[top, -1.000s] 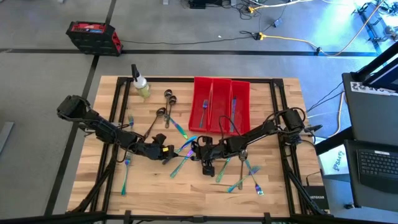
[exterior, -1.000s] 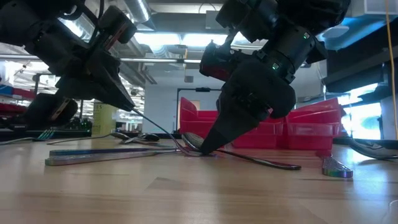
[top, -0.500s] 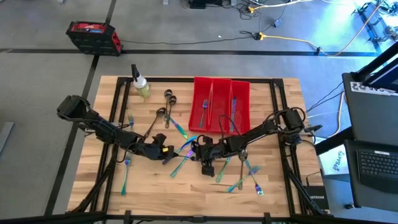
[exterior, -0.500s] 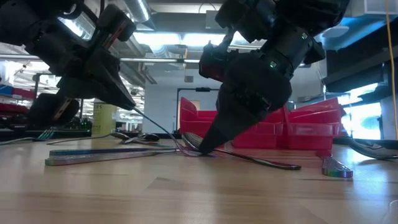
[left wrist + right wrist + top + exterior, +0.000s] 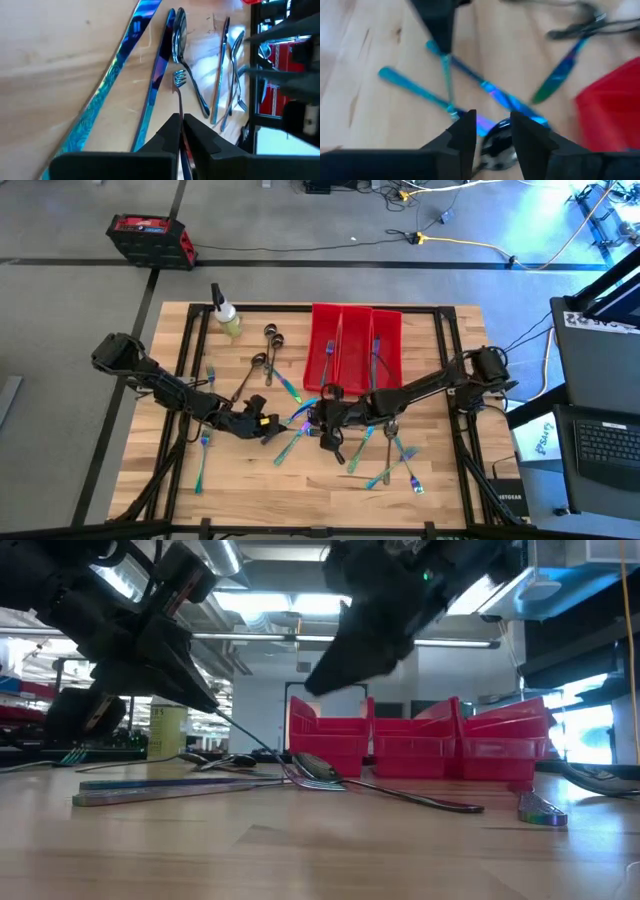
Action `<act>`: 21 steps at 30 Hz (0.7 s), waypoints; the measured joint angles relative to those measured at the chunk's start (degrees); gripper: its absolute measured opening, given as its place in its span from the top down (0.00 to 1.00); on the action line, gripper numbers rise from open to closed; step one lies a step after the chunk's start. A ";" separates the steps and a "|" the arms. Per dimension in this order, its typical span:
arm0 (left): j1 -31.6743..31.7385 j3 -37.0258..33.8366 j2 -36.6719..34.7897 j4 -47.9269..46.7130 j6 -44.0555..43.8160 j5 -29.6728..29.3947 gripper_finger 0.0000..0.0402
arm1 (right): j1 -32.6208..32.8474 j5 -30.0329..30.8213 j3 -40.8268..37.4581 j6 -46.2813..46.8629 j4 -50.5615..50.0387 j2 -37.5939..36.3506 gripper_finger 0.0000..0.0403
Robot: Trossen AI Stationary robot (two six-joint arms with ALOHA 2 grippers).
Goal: Sort silverware
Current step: Put the blue fork into the left red silverware bin
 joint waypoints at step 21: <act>-10.99 2.12 -4.68 0.26 -14.30 -22.87 1.00 | 7.95 33.99 0.02 -10.98 -15.38 -24.37 0.77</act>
